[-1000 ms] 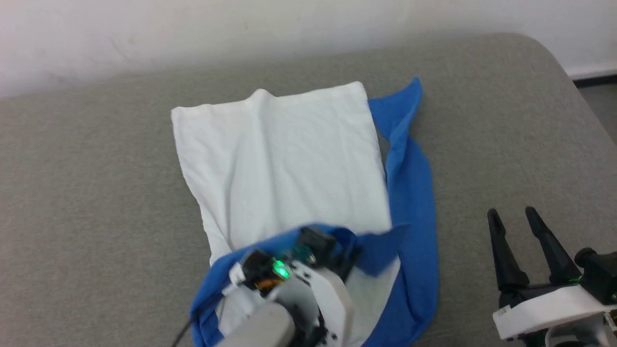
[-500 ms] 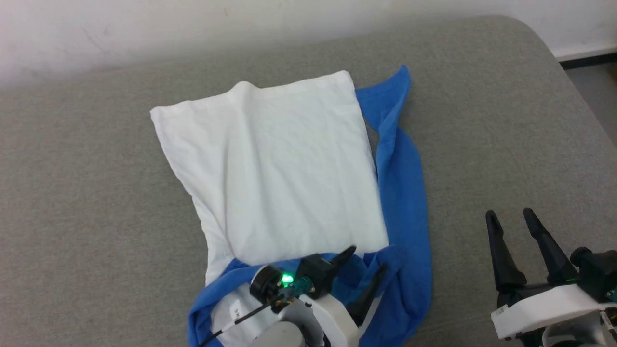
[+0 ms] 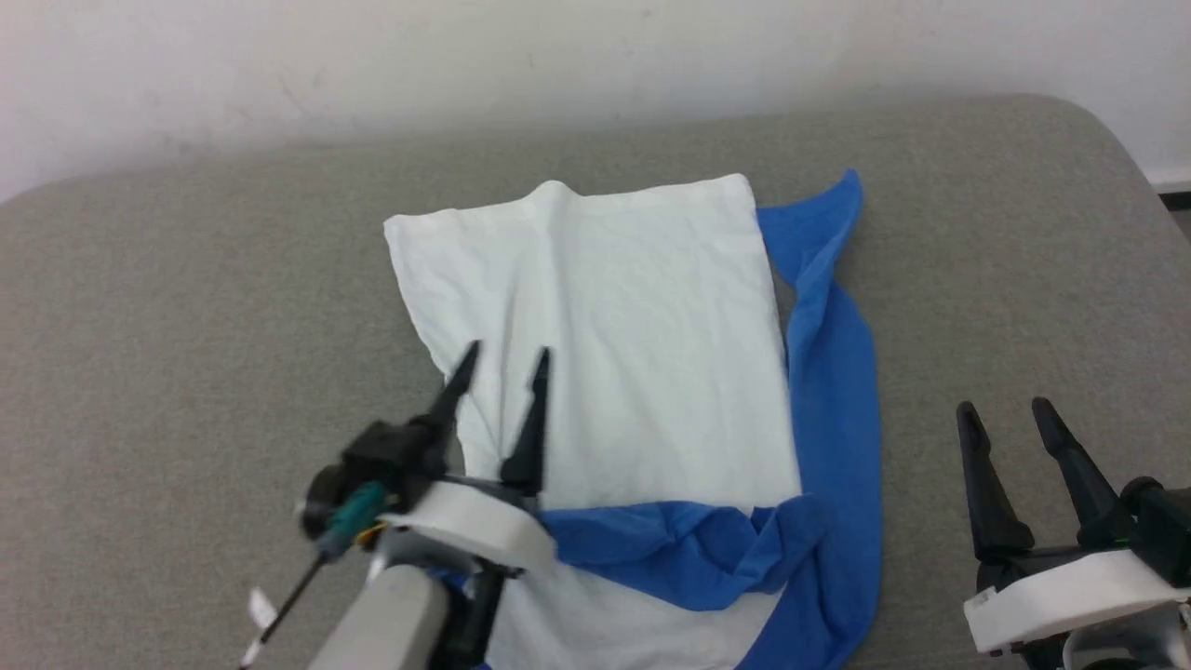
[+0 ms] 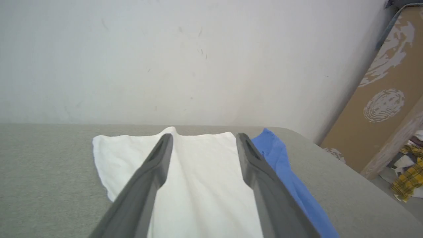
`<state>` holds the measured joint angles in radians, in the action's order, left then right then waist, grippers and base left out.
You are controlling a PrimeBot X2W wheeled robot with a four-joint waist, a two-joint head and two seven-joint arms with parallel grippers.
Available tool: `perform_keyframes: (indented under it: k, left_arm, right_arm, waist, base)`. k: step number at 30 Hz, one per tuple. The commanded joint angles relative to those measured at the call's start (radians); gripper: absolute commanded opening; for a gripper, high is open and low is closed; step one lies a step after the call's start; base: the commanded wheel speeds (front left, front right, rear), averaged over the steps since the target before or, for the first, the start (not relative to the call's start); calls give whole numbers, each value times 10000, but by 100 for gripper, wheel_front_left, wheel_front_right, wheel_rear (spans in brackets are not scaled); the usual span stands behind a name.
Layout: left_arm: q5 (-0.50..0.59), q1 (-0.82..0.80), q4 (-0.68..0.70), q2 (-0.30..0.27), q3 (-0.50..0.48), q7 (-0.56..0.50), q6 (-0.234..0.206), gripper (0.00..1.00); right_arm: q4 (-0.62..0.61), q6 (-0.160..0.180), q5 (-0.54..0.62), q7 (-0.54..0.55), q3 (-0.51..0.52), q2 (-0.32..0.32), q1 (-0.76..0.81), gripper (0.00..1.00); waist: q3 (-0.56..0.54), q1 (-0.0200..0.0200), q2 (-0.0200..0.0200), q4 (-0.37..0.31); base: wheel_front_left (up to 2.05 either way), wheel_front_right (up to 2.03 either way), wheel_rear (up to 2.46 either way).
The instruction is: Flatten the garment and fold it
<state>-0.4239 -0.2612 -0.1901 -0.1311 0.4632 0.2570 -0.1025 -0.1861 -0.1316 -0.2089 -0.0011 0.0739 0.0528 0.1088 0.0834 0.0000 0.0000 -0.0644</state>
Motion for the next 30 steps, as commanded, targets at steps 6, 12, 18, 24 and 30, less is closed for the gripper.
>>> perform_keyframes:
  k: [6, 12, 18, 24, 30]
  left_arm:
    - [243, 1371, 946, -358, -2309, 46, -610, 100]
    - [449, 2519, 1625, -595, -3648, 46, -655, 100]
    - [810, 2810, 2124, -630, -3854, 46, -352, 100]
    - [1133, 2520, 2575, -291, -3690, 47, -155, 100]
    - [1331, 1802, 2891, 212, -3597, 47, 123, 100]
  right_arm:
    - [-194, 9, 126, 146, 55, -26, 185, 100]
    - [-181, 9, 175, 314, 212, -26, 194, 100]
    - [549, 9, 5, 792, 974, 13, -380, 100]
    - [2691, 9, -802, 1675, 2087, 877, -2371, 100]
    - [5274, 9, -1792, 2973, 2181, 2204, -5612, 100]
  waist:
    - [-108, 0, 0, 457]
    - [-12, 0, 0, 899]
    - [375, 0, 0, 1432]
    - [1252, 0, 0, 1754]
    - [2604, 0, 0, 2118]
  base:
    - [0, 0, 0]
    - [0, 0, 0]
    - [0, 0, 0]
    - [0, 0, 0]
    - [0, 0, 0]
